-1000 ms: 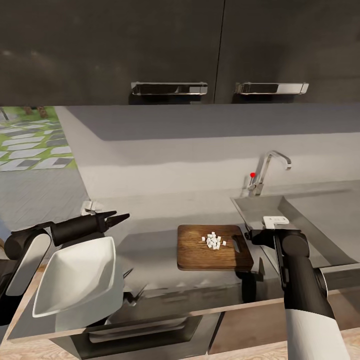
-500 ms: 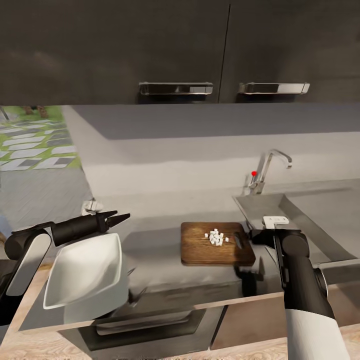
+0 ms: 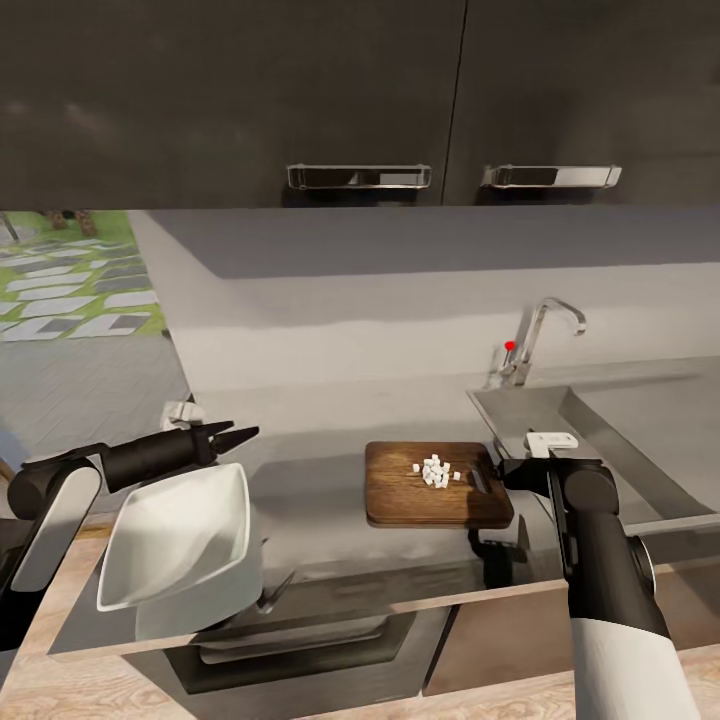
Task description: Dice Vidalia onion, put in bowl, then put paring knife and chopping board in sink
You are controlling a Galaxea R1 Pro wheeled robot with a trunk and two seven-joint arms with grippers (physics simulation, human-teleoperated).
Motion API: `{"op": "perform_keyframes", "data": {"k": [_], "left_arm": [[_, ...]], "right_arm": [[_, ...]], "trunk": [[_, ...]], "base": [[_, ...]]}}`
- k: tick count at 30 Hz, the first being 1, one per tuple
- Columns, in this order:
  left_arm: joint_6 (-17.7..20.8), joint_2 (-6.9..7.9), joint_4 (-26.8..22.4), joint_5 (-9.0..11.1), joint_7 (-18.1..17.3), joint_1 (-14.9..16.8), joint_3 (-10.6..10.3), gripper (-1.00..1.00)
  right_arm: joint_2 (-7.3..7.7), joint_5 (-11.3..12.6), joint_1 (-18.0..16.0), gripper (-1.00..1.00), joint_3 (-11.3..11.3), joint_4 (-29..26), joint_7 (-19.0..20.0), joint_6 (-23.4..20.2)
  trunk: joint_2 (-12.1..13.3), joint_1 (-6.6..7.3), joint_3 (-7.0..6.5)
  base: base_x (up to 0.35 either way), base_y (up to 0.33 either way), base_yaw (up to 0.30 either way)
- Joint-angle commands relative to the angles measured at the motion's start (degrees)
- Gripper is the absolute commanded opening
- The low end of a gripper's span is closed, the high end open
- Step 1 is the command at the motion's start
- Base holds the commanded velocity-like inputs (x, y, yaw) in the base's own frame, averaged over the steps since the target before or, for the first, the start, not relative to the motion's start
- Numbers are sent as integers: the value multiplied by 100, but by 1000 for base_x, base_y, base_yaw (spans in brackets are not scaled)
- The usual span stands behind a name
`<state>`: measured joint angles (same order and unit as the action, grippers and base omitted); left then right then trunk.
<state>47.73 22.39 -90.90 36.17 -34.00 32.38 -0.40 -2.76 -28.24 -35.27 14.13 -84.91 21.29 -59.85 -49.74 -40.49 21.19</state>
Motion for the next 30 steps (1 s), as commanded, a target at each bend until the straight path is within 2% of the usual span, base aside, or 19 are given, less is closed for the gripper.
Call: {"op": "perform_keyframes", "data": {"k": [1,16,30], "left_arm": [[29,5,0,22,3,5,4,100],[44,11,2,29,31,5,235,100],[44,3,-6,22,39,5,251,100]], "right_arm": [[-5,-59,-6,100,11,-6,60,-15],[-5,-59,-6,100,11,-3,60,-15],[-5,-42,-6,100,11,-3,61,-15]], "trunk": [[-6,-1,7],[-6,-1,7],[-567,-308,259]], "base": [[-1,1,0],[0,0,0],[0,0,0]]}}
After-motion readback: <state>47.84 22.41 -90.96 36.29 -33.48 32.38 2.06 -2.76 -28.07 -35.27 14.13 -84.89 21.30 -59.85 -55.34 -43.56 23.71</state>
